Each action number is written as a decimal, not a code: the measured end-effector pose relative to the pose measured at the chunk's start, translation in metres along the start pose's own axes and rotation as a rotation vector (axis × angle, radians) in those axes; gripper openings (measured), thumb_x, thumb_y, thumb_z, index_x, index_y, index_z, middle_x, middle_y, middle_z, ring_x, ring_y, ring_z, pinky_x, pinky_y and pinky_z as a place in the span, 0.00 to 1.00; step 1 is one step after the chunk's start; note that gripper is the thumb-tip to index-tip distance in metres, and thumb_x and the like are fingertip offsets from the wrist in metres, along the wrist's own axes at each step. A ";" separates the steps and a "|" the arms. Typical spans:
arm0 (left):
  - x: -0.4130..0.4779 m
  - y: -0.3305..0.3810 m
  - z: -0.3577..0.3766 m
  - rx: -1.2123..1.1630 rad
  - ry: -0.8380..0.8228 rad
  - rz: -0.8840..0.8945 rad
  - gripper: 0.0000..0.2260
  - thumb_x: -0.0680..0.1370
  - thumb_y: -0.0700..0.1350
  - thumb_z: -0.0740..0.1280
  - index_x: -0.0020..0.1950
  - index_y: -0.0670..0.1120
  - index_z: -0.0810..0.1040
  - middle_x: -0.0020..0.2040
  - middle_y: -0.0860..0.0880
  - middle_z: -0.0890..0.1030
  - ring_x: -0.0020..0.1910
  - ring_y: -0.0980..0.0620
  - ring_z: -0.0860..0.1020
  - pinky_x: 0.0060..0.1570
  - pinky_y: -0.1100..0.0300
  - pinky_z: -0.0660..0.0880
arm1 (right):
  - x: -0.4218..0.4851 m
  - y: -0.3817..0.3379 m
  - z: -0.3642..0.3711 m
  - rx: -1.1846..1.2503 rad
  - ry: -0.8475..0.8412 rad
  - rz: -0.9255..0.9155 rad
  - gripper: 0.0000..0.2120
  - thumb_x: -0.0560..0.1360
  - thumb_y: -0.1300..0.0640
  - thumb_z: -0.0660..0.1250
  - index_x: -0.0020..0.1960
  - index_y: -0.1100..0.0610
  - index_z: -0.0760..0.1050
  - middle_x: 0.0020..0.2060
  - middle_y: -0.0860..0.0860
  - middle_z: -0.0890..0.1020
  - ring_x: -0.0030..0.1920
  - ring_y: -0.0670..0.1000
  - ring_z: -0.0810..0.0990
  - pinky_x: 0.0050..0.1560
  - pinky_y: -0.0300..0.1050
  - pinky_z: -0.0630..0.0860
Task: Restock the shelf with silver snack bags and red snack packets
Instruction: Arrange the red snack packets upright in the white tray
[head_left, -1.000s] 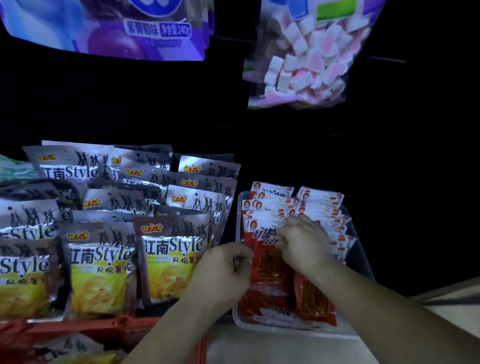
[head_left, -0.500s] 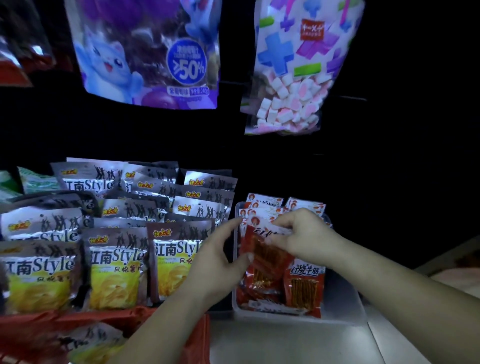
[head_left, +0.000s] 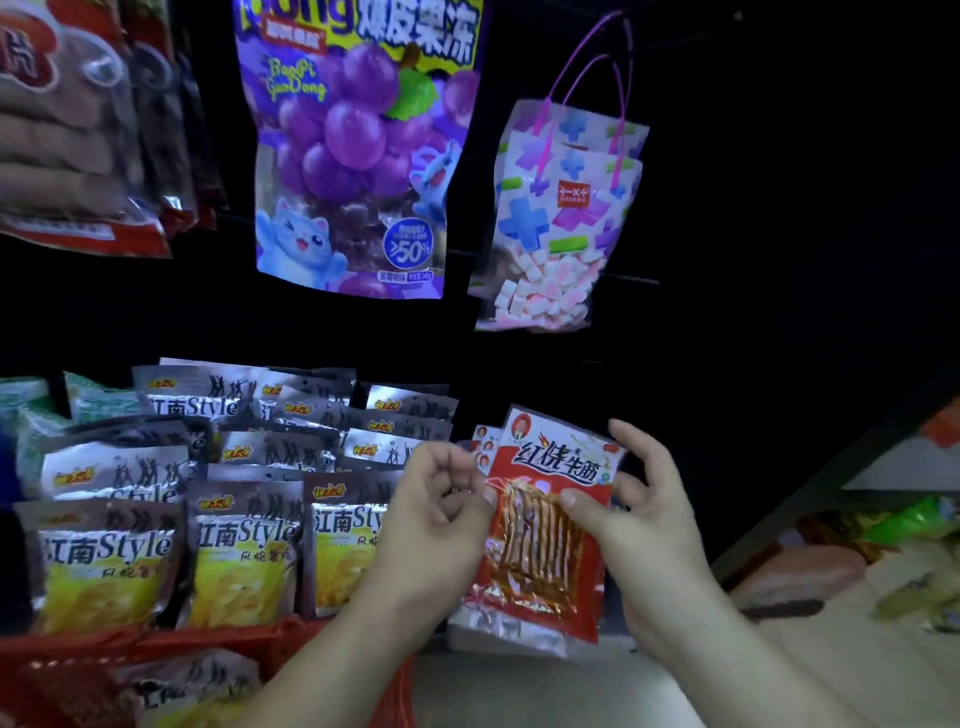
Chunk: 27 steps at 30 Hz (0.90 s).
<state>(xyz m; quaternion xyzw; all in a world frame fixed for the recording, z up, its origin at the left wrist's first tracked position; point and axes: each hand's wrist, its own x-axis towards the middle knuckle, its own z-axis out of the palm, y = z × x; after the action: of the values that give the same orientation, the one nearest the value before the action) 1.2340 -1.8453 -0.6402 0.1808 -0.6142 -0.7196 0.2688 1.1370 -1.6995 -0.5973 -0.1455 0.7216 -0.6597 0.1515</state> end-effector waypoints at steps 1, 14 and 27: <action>-0.004 0.001 0.000 0.015 -0.002 -0.004 0.15 0.80 0.36 0.68 0.45 0.57 0.74 0.44 0.42 0.81 0.40 0.46 0.78 0.41 0.45 0.78 | -0.003 0.004 0.002 0.005 0.031 -0.009 0.32 0.75 0.67 0.75 0.64 0.35 0.70 0.51 0.50 0.86 0.47 0.53 0.88 0.47 0.61 0.85; 0.001 0.019 -0.003 0.011 0.112 0.063 0.25 0.80 0.35 0.69 0.73 0.58 0.73 0.49 0.57 0.85 0.44 0.59 0.85 0.39 0.69 0.77 | 0.014 0.002 0.017 -0.085 -0.025 -0.037 0.31 0.72 0.66 0.78 0.65 0.38 0.75 0.44 0.50 0.86 0.47 0.56 0.87 0.56 0.65 0.81; 0.015 0.002 -0.018 0.183 0.065 0.008 0.26 0.78 0.43 0.74 0.70 0.66 0.74 0.61 0.56 0.80 0.58 0.61 0.80 0.53 0.61 0.79 | 0.023 0.005 0.011 -0.133 -0.040 -0.081 0.24 0.72 0.63 0.78 0.58 0.37 0.82 0.50 0.49 0.87 0.51 0.50 0.87 0.55 0.59 0.83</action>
<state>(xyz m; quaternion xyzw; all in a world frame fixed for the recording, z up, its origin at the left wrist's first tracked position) 1.2326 -1.8687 -0.6404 0.2254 -0.6689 -0.6534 0.2736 1.1205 -1.7185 -0.6041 -0.1975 0.7541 -0.6129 0.1291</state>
